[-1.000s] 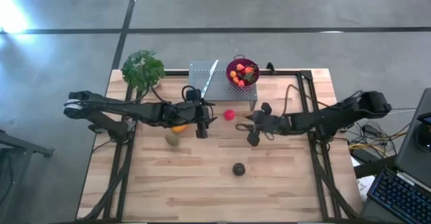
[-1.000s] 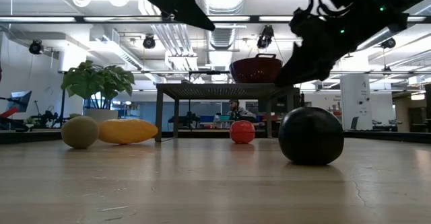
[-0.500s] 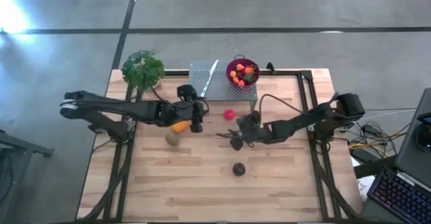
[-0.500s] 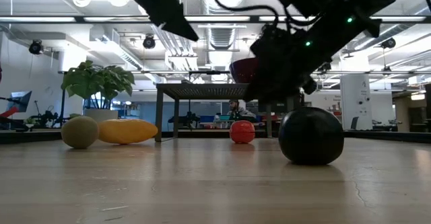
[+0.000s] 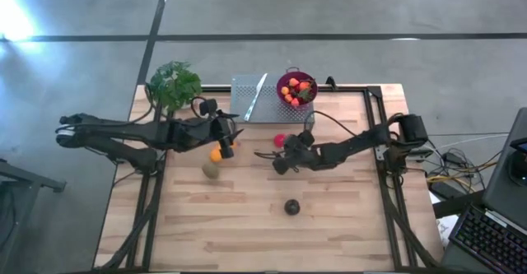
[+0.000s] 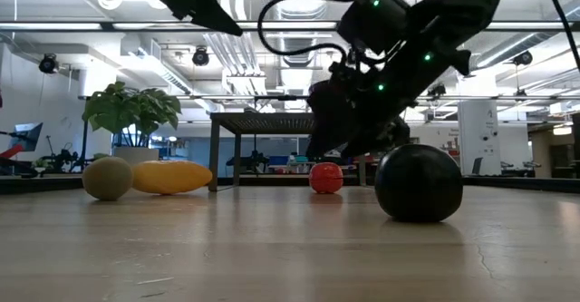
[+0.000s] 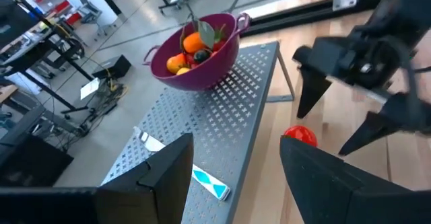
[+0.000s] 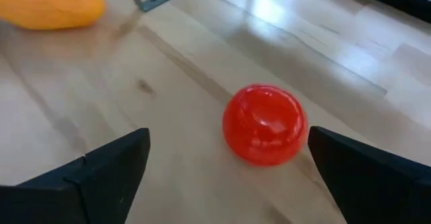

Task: Pick & Place Fruit
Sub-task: Put the red tomato into the violet strainer bowl on the shelf

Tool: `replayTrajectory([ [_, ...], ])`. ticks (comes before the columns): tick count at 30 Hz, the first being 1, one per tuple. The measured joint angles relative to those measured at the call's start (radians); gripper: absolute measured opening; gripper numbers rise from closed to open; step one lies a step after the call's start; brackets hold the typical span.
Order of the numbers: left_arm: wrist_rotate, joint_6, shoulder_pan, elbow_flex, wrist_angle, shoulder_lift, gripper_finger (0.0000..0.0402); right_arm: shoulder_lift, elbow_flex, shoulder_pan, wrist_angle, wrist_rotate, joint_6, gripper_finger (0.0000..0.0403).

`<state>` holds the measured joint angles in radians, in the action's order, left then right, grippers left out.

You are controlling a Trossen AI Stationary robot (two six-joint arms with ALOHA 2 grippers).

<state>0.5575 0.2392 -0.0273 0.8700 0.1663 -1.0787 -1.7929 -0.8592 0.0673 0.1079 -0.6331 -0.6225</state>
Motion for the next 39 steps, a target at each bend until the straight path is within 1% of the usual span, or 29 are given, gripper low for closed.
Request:
replayTrajectory([
  [7, -0.024, -0.004, 0.0, -0.01, -0.006, 0.011, 0.0227, -0.052, -0.006, -0.036, 0.012, 0.001, -0.003, 0.04],
  [15, -0.025, -0.005, 0.0, -0.01, -0.008, 0.01, 0.0227, -0.131, -0.006, -0.075, 0.131, 0.003, 0.03, 0.04],
  [23, -0.025, -0.008, 0.0, -0.01, -0.004, 0.01, 0.0227, -0.218, -0.063, -0.098, 0.142, 0.002, 0.05, 0.04],
  [31, -0.026, -0.016, 0.0, -0.01, 0.001, 0.008, 0.0227, -0.207, -0.066, -0.098, 0.121, -0.001, 0.069, 0.0399],
  [35, -0.026, -0.02, 0.0, -0.01, 0.0, 0.008, 0.0227, -0.205, -0.066, -0.098, 0.107, 0.0, 0.051, 0.0381],
  [39, -0.026, -0.024, 0.0, -0.01, 0.0, 0.008, 0.0227, -0.205, -0.065, -0.098, 0.105, 0.005, 0.05, 0.0348],
])
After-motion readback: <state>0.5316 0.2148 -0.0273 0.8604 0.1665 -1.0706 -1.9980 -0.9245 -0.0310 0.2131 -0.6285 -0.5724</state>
